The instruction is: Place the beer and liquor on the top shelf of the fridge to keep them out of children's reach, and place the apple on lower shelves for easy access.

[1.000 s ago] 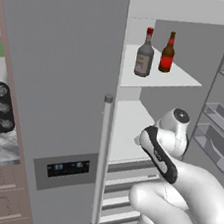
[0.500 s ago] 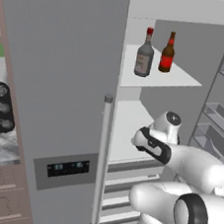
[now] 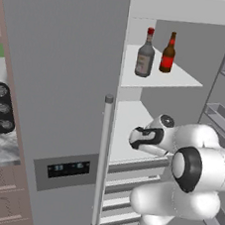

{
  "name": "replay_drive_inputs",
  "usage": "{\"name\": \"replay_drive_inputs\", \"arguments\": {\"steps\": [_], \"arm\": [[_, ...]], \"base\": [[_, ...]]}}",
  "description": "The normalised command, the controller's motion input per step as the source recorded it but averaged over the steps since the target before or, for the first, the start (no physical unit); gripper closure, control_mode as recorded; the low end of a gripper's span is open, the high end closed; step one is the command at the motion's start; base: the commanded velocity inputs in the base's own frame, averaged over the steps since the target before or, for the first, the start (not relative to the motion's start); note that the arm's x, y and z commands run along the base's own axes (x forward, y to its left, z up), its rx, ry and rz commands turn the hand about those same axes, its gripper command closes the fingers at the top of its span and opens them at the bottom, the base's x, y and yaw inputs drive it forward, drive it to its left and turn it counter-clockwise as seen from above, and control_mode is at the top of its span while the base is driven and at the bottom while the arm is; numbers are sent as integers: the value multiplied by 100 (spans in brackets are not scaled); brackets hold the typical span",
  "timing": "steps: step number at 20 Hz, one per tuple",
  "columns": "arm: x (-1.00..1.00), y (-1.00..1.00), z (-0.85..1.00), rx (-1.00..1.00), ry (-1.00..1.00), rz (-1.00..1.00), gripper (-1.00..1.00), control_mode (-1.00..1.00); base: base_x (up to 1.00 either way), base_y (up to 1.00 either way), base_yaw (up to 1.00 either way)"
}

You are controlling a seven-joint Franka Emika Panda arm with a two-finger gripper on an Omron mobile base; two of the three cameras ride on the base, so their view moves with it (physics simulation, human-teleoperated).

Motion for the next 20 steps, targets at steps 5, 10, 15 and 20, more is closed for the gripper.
{"name": "replay_drive_inputs", "arguments": {"steps": [5,10,15,20], "arm": [[51,-1,-10,0,0,0,100,-100],[35,0,-4,0,0,0,-100,-100],[2,-1,0,0,0,0,-100,-100],[-1,-1,10,0,0,0,-100,-100]], "base": [[0,0,0],[0,0,0],[0,0,0],[0,0,0]]}}
